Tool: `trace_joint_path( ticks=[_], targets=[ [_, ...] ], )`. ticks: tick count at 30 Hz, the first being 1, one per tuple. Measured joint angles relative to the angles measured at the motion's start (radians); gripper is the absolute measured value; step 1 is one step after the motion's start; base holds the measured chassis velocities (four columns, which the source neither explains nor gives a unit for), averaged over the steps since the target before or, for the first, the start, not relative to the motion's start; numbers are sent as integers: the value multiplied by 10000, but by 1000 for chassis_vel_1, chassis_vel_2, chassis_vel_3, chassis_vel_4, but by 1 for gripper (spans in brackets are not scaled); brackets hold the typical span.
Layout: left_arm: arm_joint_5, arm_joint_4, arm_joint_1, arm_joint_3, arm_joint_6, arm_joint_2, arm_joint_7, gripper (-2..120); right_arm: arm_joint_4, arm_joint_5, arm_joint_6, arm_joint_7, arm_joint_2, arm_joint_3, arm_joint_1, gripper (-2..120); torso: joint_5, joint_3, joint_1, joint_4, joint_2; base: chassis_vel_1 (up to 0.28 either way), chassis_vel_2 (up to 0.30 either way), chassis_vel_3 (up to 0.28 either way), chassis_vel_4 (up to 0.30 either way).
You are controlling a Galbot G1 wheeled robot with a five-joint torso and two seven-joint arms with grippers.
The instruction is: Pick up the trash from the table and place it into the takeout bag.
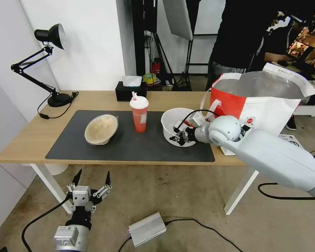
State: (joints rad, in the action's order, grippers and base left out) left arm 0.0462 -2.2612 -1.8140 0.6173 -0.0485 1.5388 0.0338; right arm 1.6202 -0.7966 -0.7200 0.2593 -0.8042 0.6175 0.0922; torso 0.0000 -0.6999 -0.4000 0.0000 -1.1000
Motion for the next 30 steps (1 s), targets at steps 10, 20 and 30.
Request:
trace_joint_path(
  ticks=[10, 20, 30],
  targets=[
    [-1, -4, -23, 4, -6, 9, 0, 100, 233, -116, -2, -57, 97, -9, 33, 0, 0, -1, 0, 0, 0, 0, 0, 0, 0],
    [-2, -77, -38, 17, -9, 6, -2, 100, 707, -302, -3, -93, 329, 48, -148, 0, 1, -1, 0, 0, 0, 0, 0, 0, 0],
    [3, -103, -51, -6, -12, 49, -1, 100, 1360, -302, -4, -86, 507, 298, -575, 0, 0, 0, 0, 0, 0, 0, 0, 0, 0]
  ],
)
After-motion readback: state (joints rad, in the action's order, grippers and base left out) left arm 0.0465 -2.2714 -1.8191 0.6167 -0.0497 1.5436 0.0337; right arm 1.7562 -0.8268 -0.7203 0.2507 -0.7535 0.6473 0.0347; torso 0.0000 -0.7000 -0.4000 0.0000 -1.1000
